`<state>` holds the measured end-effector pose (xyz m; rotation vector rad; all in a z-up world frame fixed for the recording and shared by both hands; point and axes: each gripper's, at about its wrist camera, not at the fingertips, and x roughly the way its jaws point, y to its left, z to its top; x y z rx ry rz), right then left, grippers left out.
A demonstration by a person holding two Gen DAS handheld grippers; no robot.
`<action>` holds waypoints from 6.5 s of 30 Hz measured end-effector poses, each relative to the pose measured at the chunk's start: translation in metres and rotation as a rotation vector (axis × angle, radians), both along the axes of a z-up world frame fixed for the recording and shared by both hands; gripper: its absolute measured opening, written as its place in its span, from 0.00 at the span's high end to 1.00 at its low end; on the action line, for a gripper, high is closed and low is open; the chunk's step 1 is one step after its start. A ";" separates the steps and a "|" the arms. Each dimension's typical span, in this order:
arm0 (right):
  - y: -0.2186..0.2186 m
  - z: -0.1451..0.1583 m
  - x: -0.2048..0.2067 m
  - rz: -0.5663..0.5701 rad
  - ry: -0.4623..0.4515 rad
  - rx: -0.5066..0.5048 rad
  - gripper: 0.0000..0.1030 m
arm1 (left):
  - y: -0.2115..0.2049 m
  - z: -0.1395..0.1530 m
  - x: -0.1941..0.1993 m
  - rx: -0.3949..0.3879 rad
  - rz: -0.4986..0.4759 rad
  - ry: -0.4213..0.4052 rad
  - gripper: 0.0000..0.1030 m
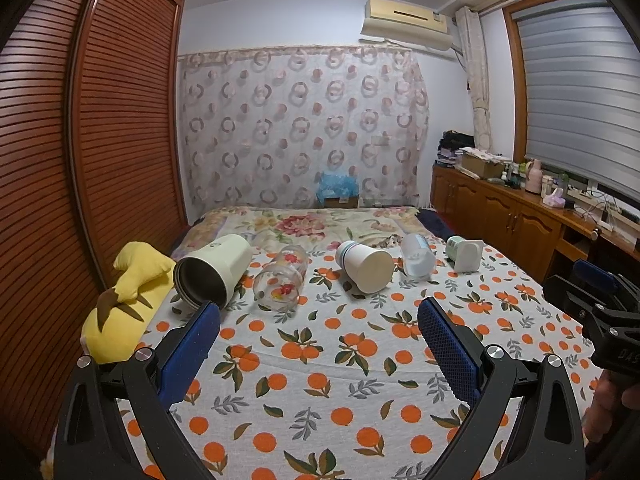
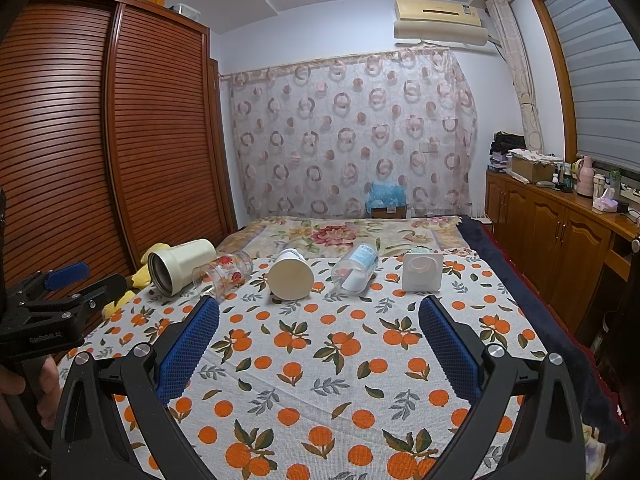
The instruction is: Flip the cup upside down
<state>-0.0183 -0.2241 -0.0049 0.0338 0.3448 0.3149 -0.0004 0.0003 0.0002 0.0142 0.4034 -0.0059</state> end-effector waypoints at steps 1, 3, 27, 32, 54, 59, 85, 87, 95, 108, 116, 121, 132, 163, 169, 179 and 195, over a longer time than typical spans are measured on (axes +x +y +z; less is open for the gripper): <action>0.000 0.000 0.000 0.000 0.000 0.000 0.02 | 0.000 0.000 0.000 0.000 0.000 0.000 0.08; 0.000 0.000 0.000 0.000 0.000 0.000 0.02 | 0.000 0.000 0.000 0.001 0.000 -0.001 0.08; 0.000 0.001 -0.001 0.000 -0.002 0.000 0.02 | 0.000 0.000 0.000 0.000 0.000 -0.006 0.08; 0.000 0.001 -0.001 0.000 -0.002 -0.001 0.02 | 0.000 0.000 0.000 -0.001 0.001 -0.007 0.08; 0.007 0.002 -0.001 0.014 0.019 -0.006 0.02 | 0.004 -0.005 0.004 -0.004 0.003 0.020 0.08; 0.016 -0.007 0.014 0.056 0.041 -0.013 0.02 | 0.013 -0.016 0.021 -0.006 -0.015 0.059 0.08; 0.119 -0.038 0.117 0.292 0.230 -0.113 0.14 | 0.088 -0.038 0.137 0.138 -0.046 0.274 0.08; 0.124 -0.043 0.123 0.302 0.251 -0.112 0.14 | 0.092 -0.035 0.148 0.162 -0.052 0.293 0.08; 0.138 -0.056 0.135 0.314 0.298 -0.135 0.14 | 0.111 -0.029 0.203 0.227 -0.042 0.392 0.15; 0.142 -0.070 0.134 0.322 0.308 -0.169 0.14 | 0.121 -0.045 0.289 0.285 0.024 0.651 0.15; 0.132 -0.072 0.133 0.316 0.316 -0.151 0.14 | 0.122 -0.067 0.313 0.268 0.038 0.804 0.25; 0.129 -0.071 0.132 0.309 0.314 -0.149 0.14 | 0.117 -0.067 0.313 0.280 0.060 0.820 0.26; 0.118 -0.063 0.131 0.283 0.309 -0.122 0.14 | 0.124 -0.035 0.269 0.217 0.024 0.726 0.27; -0.023 -0.051 0.122 0.088 0.339 -0.078 0.14 | -0.090 -0.036 0.152 0.123 -0.418 0.603 0.27; -0.036 -0.055 0.122 0.065 0.345 -0.082 0.14 | -0.101 -0.049 0.161 0.122 -0.405 0.635 0.26; -0.035 -0.052 0.122 0.064 0.348 -0.085 0.14 | -0.085 -0.042 0.154 0.070 -0.372 0.581 0.26; 0.020 -0.017 0.125 0.109 0.382 -0.102 0.14 | -0.001 -0.022 0.078 -0.060 -0.174 0.199 0.08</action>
